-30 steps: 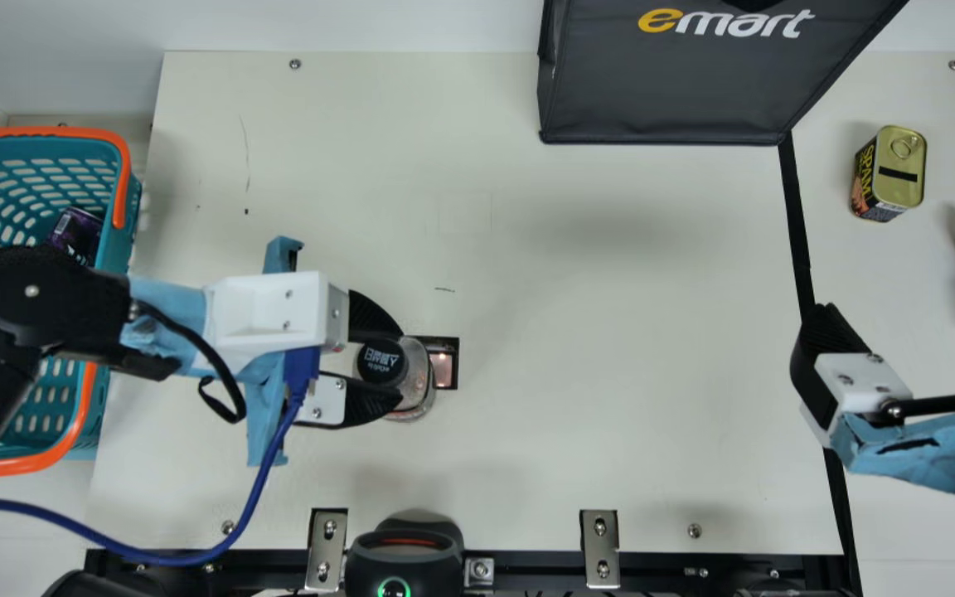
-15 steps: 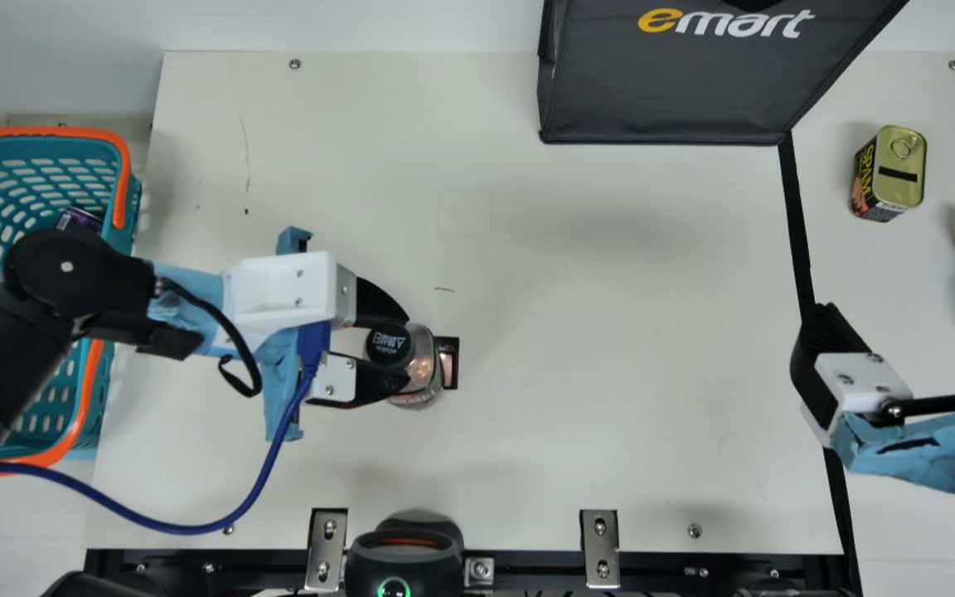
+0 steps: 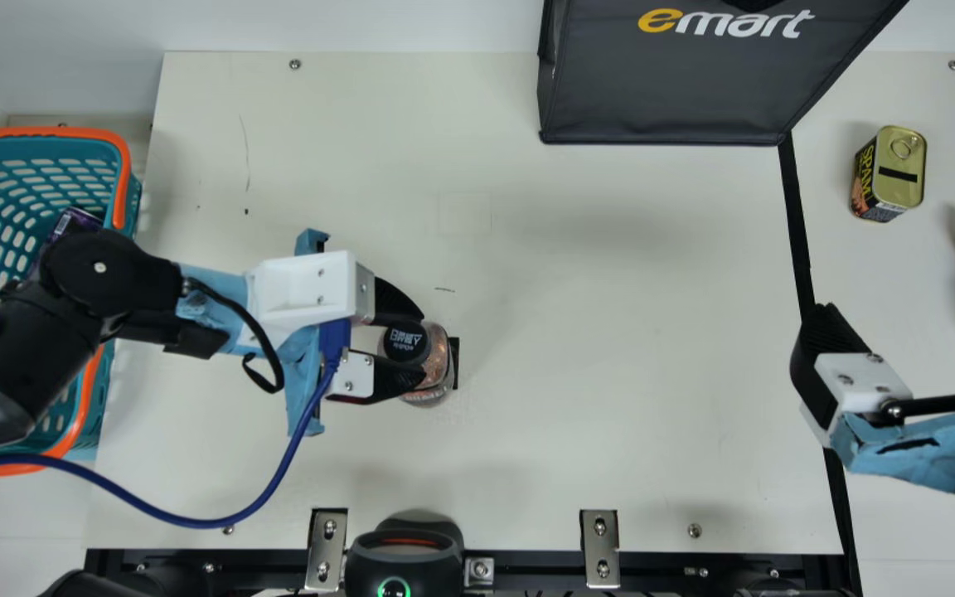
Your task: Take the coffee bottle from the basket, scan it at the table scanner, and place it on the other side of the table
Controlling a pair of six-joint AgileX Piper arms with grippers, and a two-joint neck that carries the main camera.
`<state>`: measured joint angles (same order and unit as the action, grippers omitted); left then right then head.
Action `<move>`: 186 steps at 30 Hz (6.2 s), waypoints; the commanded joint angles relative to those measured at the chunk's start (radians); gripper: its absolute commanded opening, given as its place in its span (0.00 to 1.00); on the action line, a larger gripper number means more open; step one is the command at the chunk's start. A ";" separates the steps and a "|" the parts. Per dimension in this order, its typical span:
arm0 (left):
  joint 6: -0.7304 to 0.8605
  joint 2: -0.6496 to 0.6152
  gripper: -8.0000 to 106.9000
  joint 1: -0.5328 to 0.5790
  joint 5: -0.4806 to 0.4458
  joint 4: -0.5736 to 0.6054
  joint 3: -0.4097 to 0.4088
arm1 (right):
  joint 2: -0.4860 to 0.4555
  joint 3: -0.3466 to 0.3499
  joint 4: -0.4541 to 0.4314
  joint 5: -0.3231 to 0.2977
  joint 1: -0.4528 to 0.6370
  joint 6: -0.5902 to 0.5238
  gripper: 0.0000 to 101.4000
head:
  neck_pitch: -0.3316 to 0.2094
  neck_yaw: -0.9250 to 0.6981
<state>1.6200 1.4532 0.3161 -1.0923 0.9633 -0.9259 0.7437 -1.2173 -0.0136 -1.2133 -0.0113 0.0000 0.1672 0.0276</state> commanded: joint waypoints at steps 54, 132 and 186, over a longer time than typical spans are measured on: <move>-1.701 -0.394 0.85 0.261 0.348 -0.772 -0.042 | 0.000 0.000 0.000 0.001 0.000 0.000 0.94 | -0.029 0.000; -2.848 0.040 0.85 0.837 -0.005 -1.414 -0.244 | 0.000 0.000 0.000 0.000 0.000 0.000 0.94 | -0.029 0.000; -1.903 -0.183 0.00 0.597 0.217 -1.069 -0.154 | 0.000 0.000 0.000 0.000 0.000 0.000 0.94 | -0.029 0.000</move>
<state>-0.4062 1.2716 0.9239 -0.8763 -0.1406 -1.0787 0.7437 -1.2173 -0.0136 -1.2129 -0.0113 0.0000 0.1657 0.0291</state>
